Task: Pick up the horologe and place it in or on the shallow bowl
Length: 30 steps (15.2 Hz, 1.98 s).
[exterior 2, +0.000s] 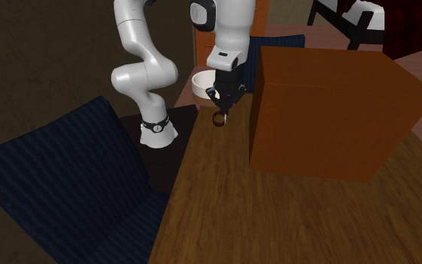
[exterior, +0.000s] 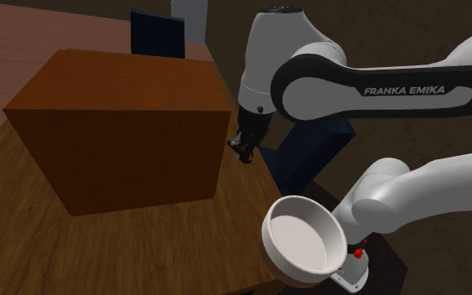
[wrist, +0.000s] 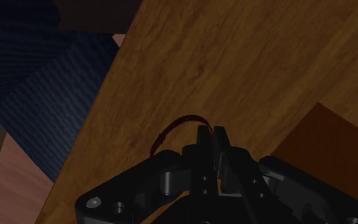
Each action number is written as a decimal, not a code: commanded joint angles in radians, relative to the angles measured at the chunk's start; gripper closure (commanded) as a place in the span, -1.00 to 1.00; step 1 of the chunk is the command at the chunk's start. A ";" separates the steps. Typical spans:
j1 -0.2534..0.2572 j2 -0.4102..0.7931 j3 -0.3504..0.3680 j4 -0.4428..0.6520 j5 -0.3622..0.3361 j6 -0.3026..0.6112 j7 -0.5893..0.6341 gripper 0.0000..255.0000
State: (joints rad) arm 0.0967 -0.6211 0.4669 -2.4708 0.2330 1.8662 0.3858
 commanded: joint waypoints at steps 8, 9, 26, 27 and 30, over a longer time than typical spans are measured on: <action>-0.007 -0.013 -0.028 0.113 -0.019 -0.127 -0.002 1.00; -0.008 -0.013 -0.031 0.126 -0.021 -0.140 -0.002 1.00; 0.086 -0.228 -0.009 0.158 0.064 -0.374 0.103 1.00; 0.099 -0.253 -0.002 0.152 0.078 -0.391 0.118 1.00; 0.138 -0.322 0.022 0.142 0.120 -0.443 0.170 1.00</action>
State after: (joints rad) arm 0.2211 -0.9194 0.4810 -2.3258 0.3381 1.4421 0.5370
